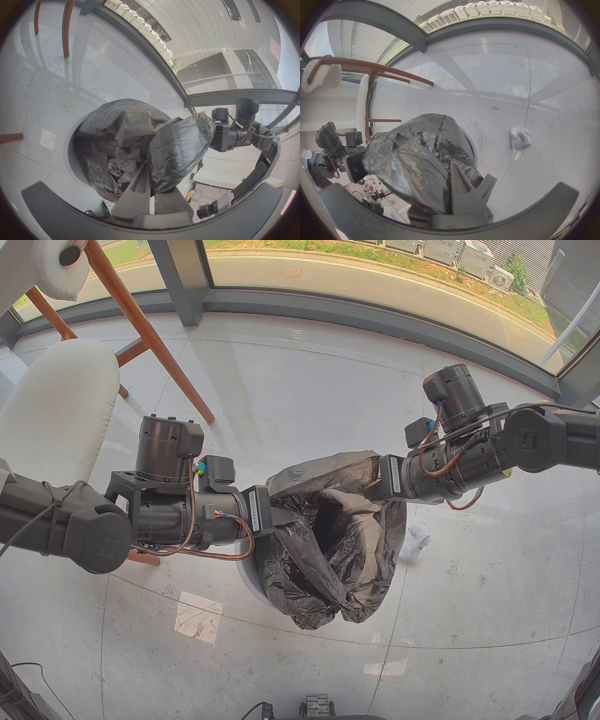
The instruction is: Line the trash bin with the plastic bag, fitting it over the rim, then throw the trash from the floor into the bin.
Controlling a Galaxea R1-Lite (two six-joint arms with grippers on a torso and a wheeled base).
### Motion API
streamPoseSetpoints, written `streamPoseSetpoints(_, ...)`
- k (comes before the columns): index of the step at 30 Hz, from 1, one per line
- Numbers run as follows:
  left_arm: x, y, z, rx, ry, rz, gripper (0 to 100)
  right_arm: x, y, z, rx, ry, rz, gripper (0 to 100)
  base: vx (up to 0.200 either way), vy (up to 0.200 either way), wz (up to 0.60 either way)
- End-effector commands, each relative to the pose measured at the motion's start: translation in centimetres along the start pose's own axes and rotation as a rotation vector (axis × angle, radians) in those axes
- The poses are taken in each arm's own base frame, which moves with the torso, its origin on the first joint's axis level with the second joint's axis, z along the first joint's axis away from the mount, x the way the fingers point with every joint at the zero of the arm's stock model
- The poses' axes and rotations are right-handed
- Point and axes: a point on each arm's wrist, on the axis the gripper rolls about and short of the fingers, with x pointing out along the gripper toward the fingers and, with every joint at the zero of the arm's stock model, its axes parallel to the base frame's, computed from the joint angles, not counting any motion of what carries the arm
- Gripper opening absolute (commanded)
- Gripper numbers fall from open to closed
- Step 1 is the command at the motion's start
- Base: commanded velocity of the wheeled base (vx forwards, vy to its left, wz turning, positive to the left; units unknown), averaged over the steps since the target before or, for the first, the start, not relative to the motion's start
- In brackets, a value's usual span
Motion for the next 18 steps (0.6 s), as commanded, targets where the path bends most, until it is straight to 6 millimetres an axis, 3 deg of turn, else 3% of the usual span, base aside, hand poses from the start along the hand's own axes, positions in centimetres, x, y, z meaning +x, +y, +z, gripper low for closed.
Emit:
streamPoseSetpoints(1, -0.4, 0.2, 0.5, -0.002, -0.019, 0.004, 0, 1.4, -1.0, 0.8, -0.010, -0.025, -0.010, 100, 0.000, 0.000, 0.00)
streamPoseSetpoints(4, -0.6, 0.6, 0.9, -0.011, -0.033, 0.015, 0, 1.0, -1.1, 1.1, -0.017, -0.049, 0.018, 100, 0.000, 0.000, 0.00)
streamPoseSetpoints(7, -0.8, 1.0, 1.2, -0.019, -0.044, 0.028, 0, -1.8, -1.7, 1.4, -0.012, -0.062, 0.080, 100, 0.000, 0.000, 0.00)
streamPoseSetpoints(11, -0.9, 1.3, 1.2, -0.026, -0.042, 0.036, 0, -5.4, -2.5, -0.2, -0.026, 0.021, 0.136, 100, 0.000, 0.000, 0.00)
streamPoseSetpoints(14, -0.7, 1.5, 1.2, -0.025, -0.048, 0.045, 0, -5.8, -3.6, -1.1, -0.012, 0.053, 0.117, 100, 0.000, 0.000, 0.00)
streamPoseSetpoints(18, 0.5, 2.1, 2.4, -0.025, -0.073, 0.059, 0, -6.6, -6.0, 0.7, 0.025, -0.076, 0.075, 100, 0.000, 0.000, 0.00)
